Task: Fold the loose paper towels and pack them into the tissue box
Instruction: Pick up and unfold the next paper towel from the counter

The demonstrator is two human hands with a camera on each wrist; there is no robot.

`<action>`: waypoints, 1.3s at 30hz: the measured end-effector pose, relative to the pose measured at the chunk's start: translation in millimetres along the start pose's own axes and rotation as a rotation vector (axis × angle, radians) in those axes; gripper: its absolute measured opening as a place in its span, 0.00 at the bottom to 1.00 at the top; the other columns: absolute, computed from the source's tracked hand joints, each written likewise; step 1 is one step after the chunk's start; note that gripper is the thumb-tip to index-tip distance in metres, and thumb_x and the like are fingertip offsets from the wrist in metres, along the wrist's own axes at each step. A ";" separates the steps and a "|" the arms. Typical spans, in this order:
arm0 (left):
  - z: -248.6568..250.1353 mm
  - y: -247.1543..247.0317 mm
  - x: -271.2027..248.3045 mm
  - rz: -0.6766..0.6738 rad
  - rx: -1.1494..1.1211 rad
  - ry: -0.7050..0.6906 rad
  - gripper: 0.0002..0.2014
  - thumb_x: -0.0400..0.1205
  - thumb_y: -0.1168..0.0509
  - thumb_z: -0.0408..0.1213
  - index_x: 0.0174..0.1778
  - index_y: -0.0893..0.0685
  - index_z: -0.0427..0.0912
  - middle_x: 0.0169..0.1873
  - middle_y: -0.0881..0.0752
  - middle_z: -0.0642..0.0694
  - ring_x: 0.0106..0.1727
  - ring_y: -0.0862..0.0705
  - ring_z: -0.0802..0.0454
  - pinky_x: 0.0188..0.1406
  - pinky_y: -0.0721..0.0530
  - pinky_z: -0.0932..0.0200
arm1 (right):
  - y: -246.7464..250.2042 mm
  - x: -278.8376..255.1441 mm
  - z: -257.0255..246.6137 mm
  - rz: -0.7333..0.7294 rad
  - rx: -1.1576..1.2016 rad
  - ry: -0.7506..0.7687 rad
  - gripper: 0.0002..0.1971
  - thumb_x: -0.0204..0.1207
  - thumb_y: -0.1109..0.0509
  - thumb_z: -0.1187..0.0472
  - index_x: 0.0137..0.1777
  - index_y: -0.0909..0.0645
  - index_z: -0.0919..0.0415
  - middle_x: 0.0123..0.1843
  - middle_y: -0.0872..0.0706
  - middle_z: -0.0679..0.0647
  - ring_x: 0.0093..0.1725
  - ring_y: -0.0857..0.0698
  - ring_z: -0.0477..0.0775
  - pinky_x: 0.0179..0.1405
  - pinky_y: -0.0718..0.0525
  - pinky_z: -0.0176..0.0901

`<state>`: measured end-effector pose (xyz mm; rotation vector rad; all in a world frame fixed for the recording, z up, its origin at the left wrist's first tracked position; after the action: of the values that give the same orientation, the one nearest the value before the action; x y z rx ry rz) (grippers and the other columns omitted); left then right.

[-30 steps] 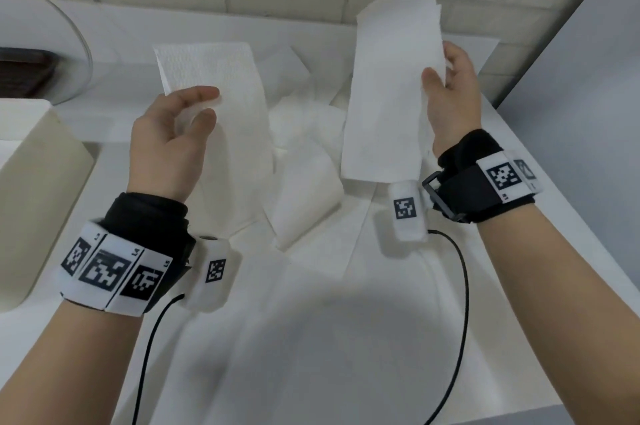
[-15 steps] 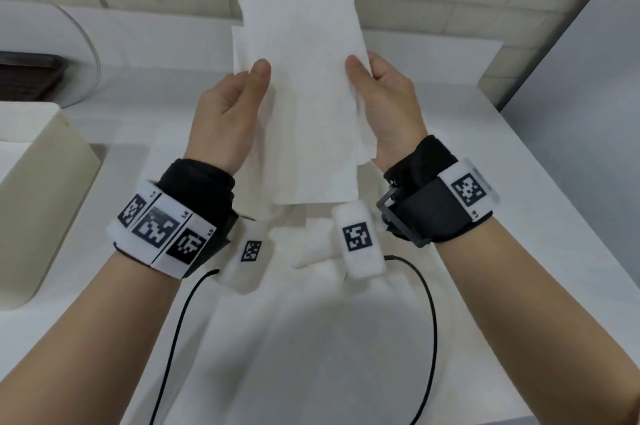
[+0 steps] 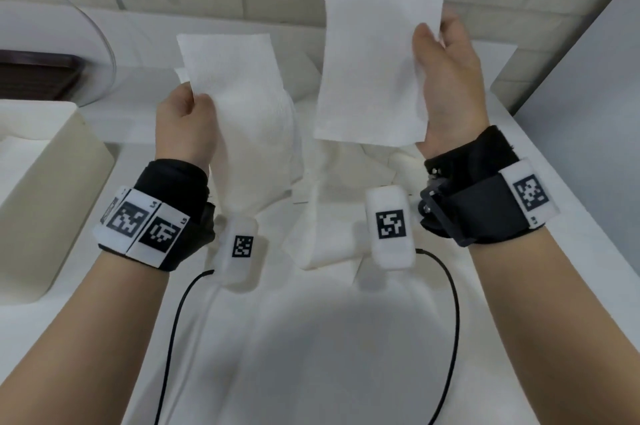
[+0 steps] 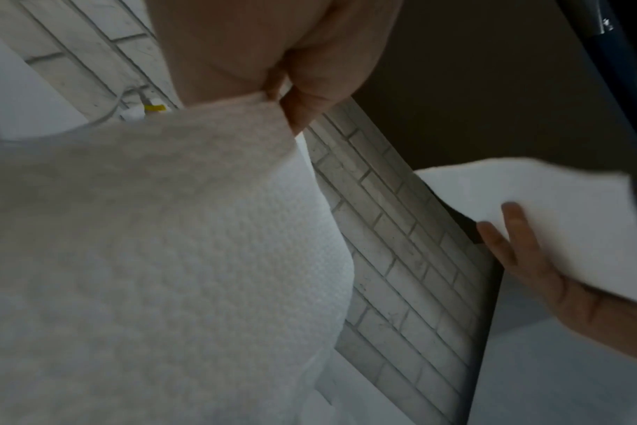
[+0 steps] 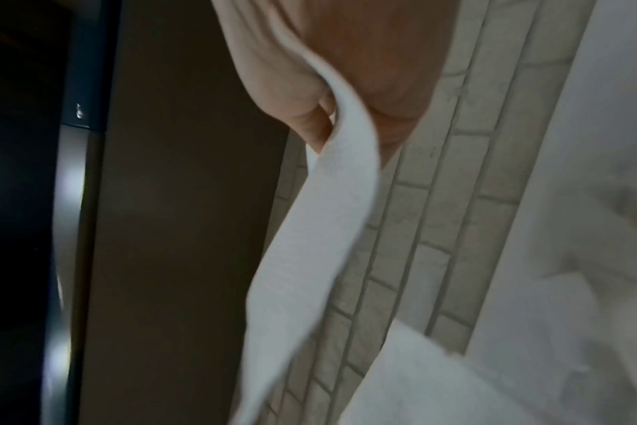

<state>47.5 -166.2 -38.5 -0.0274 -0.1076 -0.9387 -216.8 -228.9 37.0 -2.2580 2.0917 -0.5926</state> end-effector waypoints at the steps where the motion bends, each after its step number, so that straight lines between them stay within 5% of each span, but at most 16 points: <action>1: 0.2 -2.9 -1.3 -0.014 -0.016 0.004 0.13 0.78 0.48 0.28 0.36 0.21 0.46 0.35 0.19 0.48 0.41 0.20 0.48 0.44 0.22 0.52 | -9.0 -1.2 -0.7 -0.040 0.034 -0.001 0.10 0.82 0.44 0.68 0.57 0.25 0.55 0.56 0.17 0.53 0.58 0.17 0.53 0.65 0.20 0.53; 4: 2.2 -14.9 -7.4 -0.056 -0.074 0.018 0.14 0.80 0.49 0.24 0.51 0.21 0.43 0.42 0.15 0.50 0.45 0.16 0.51 0.50 0.17 0.54 | -35.9 -7.9 11.5 -0.125 0.042 -0.044 0.09 0.79 0.40 0.69 0.54 0.26 0.56 0.53 0.17 0.53 0.56 0.18 0.55 0.66 0.20 0.53; 7: 9.0 -24.6 -12.4 -0.091 -0.165 0.024 0.15 0.81 0.48 0.22 0.55 0.24 0.43 0.46 0.15 0.50 0.43 0.15 0.56 0.43 0.16 0.61 | -51.7 -19.6 42.7 -0.140 -0.165 -0.168 0.10 0.80 0.41 0.72 0.58 0.29 0.61 0.54 0.18 0.55 0.49 0.18 0.51 0.51 0.18 0.42; 10: 17.4 -27.7 -18.1 -0.117 -0.242 0.037 0.16 0.81 0.47 0.21 0.57 0.26 0.44 0.47 0.15 0.50 0.39 0.15 0.58 0.39 0.15 0.62 | -59.6 -34.1 75.2 -0.222 -0.366 -0.315 0.14 0.80 0.37 0.63 0.64 0.29 0.62 0.58 0.17 0.55 0.51 0.17 0.51 0.48 0.18 0.38; 12: 16.8 -24.4 -19.2 -0.109 -0.247 0.065 0.17 0.81 0.47 0.23 0.63 0.26 0.43 0.49 0.15 0.49 0.41 0.14 0.56 0.43 0.14 0.60 | -65.1 -42.8 88.1 -0.302 -0.430 -0.378 0.11 0.80 0.35 0.56 0.59 0.24 0.58 0.57 0.16 0.52 0.54 0.16 0.50 0.53 0.17 0.39; 14: 11.6 -17.1 -17.0 -0.078 -0.258 0.095 0.17 0.82 0.45 0.36 0.67 0.25 0.43 0.52 0.14 0.49 0.50 0.14 0.54 0.50 0.15 0.60 | -67.9 -46.7 94.5 -0.340 -0.533 -0.377 0.14 0.79 0.36 0.49 0.58 0.24 0.57 0.63 0.20 0.53 0.60 0.19 0.51 0.62 0.19 0.45; 16: 8.1 -13.6 -17.7 -0.090 -0.262 0.125 0.27 0.80 0.45 0.57 0.70 0.24 0.44 0.59 0.15 0.50 0.60 0.16 0.52 0.63 0.20 0.54 | -69.9 -46.2 95.9 -0.350 -0.606 -0.342 0.17 0.79 0.37 0.47 0.59 0.26 0.59 0.66 0.26 0.56 0.64 0.24 0.54 0.67 0.25 0.48; 18: 9.0 -11.2 -18.9 -0.137 -0.176 0.080 0.34 0.75 0.41 0.64 0.69 0.26 0.43 0.58 0.14 0.51 0.59 0.15 0.54 0.62 0.20 0.51 | -75.9 -46.3 89.1 -0.363 -0.609 -0.274 0.12 0.80 0.37 0.53 0.57 0.30 0.60 0.62 0.24 0.54 0.61 0.23 0.52 0.63 0.25 0.43; 20: 13.8 -9.3 -21.7 -0.199 -0.068 0.011 0.32 0.71 0.30 0.52 0.68 0.28 0.40 0.56 0.14 0.51 0.55 0.13 0.55 0.55 0.17 0.52 | -82.8 -47.8 81.6 -0.396 -0.555 -0.219 0.10 0.80 0.36 0.60 0.57 0.34 0.57 0.53 0.22 0.48 0.53 0.20 0.49 0.55 0.21 0.39; 23: 13.9 -4.0 -21.8 -0.281 0.068 -0.001 0.34 0.65 0.28 0.42 0.68 0.27 0.39 0.60 0.15 0.47 0.59 0.15 0.49 0.61 0.18 0.46 | -98.2 -52.5 77.7 -0.491 -0.574 -0.171 0.15 0.79 0.36 0.66 0.59 0.39 0.55 0.49 0.22 0.45 0.46 0.19 0.44 0.42 0.22 0.26; 27: 25.6 11.1 -20.8 -0.277 0.098 -0.058 0.28 0.66 0.31 0.40 0.62 0.30 0.44 0.62 0.19 0.46 0.63 0.18 0.49 0.65 0.20 0.43 | -120.1 -53.3 67.8 -0.486 -0.566 -0.085 0.16 0.80 0.39 0.69 0.66 0.36 0.63 0.53 0.22 0.48 0.52 0.21 0.47 0.43 0.25 0.22; 31: 38.9 18.5 -24.2 -0.309 0.120 -0.146 0.21 0.71 0.35 0.36 0.55 0.34 0.59 0.63 0.21 0.48 0.64 0.20 0.53 0.66 0.21 0.45 | -139.5 -53.5 47.8 -0.363 -0.423 0.060 0.08 0.82 0.44 0.70 0.57 0.39 0.61 0.46 0.25 0.43 0.45 0.23 0.41 0.41 0.25 0.18; 34: 46.7 36.3 -23.7 -0.188 0.078 -0.222 0.15 0.80 0.42 0.29 0.50 0.35 0.57 0.58 0.23 0.51 0.63 0.21 0.55 0.69 0.24 0.47 | -155.1 -61.2 49.9 -0.359 -0.304 0.082 0.07 0.83 0.46 0.69 0.53 0.43 0.59 0.46 0.31 0.39 0.46 0.26 0.36 0.46 0.26 0.19; 36: 47.8 48.0 -25.3 -0.128 0.021 -0.251 0.14 0.81 0.46 0.28 0.53 0.36 0.54 0.57 0.24 0.51 0.61 0.22 0.57 0.70 0.25 0.55 | -160.4 -66.8 60.0 -0.353 -0.275 0.045 0.08 0.83 0.45 0.68 0.52 0.43 0.58 0.45 0.33 0.40 0.46 0.27 0.37 0.47 0.27 0.20; 39: 32.6 58.2 -24.7 -0.112 0.113 -0.208 0.13 0.83 0.44 0.26 0.57 0.38 0.46 0.48 0.25 0.58 0.47 0.23 0.71 0.46 0.24 0.80 | -164.6 -76.3 90.6 -0.352 -0.299 -0.084 0.12 0.81 0.45 0.69 0.54 0.44 0.55 0.53 0.29 0.45 0.60 0.26 0.50 0.62 0.25 0.35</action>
<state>77.3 -109.7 -7.3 -0.0143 -0.3576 -1.0383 -36.5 -159.9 -25.2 -2.7886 1.8629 -0.1881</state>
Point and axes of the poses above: each hand's wrist, its own x-axis towards the middle knuckle, its own y-axis out of the back of the hand, z = x × y, the point moved 9 cm from there along x, towards the middle knuckle
